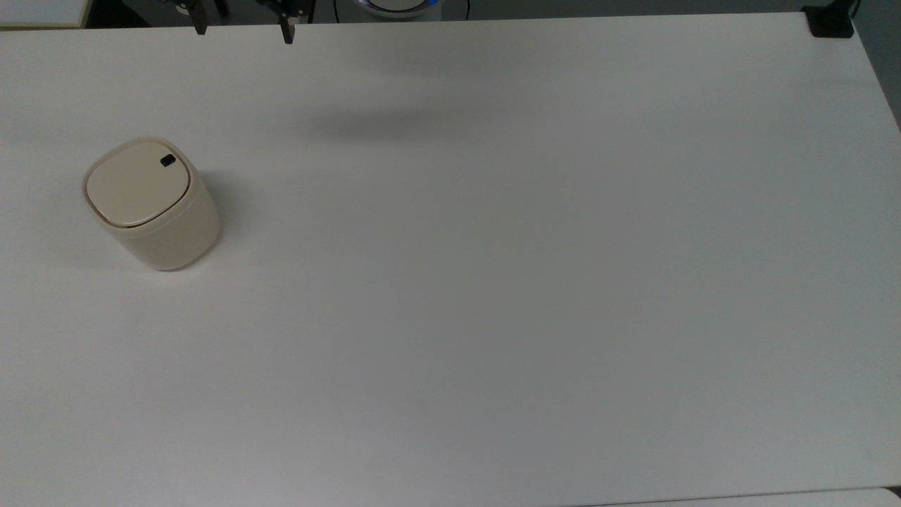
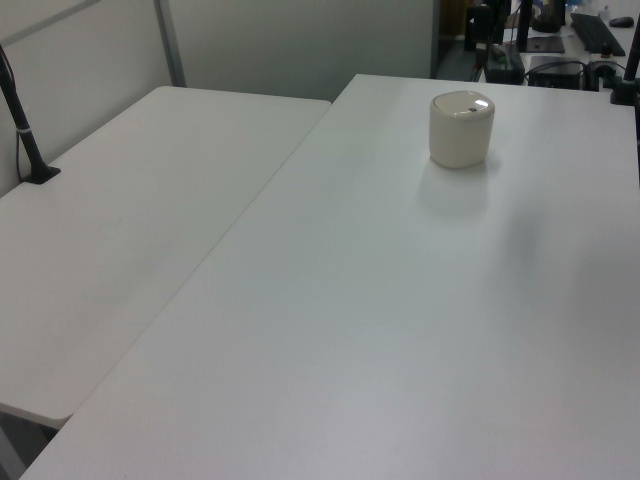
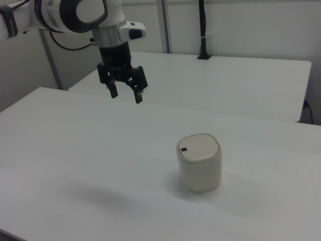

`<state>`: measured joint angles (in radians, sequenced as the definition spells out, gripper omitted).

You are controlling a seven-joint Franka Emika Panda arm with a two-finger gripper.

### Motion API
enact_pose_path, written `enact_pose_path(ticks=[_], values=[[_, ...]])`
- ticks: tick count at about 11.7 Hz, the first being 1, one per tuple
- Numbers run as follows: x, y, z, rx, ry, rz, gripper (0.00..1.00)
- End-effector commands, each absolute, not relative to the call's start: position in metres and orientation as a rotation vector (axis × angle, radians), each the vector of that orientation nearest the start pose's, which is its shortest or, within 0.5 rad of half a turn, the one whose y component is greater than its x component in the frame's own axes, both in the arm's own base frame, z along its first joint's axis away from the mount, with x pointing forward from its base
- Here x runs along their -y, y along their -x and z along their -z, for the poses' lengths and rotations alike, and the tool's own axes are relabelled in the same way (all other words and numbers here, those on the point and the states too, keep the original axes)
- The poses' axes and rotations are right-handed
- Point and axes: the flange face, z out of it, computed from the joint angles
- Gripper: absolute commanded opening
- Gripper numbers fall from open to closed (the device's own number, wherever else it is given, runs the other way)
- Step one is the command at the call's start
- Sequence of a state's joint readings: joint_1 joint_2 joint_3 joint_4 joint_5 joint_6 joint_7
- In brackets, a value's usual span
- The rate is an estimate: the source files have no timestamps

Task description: Open the trash bin

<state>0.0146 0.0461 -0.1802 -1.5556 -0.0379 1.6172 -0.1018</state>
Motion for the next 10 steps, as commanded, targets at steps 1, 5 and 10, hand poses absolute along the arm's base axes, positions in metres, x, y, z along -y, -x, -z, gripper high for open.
enact_pose_path(ticks=[1, 5, 10], values=[[0.0858, -0.563, -0.613, -0.072, 3.199, -0.01, 1.0], [0.0875, -0.564, -0.6128, -0.076, 3.2, -0.001, 1.0], [0.087, -0.5648, -0.6122, -0.076, 3.196, 0.003, 1.0]])
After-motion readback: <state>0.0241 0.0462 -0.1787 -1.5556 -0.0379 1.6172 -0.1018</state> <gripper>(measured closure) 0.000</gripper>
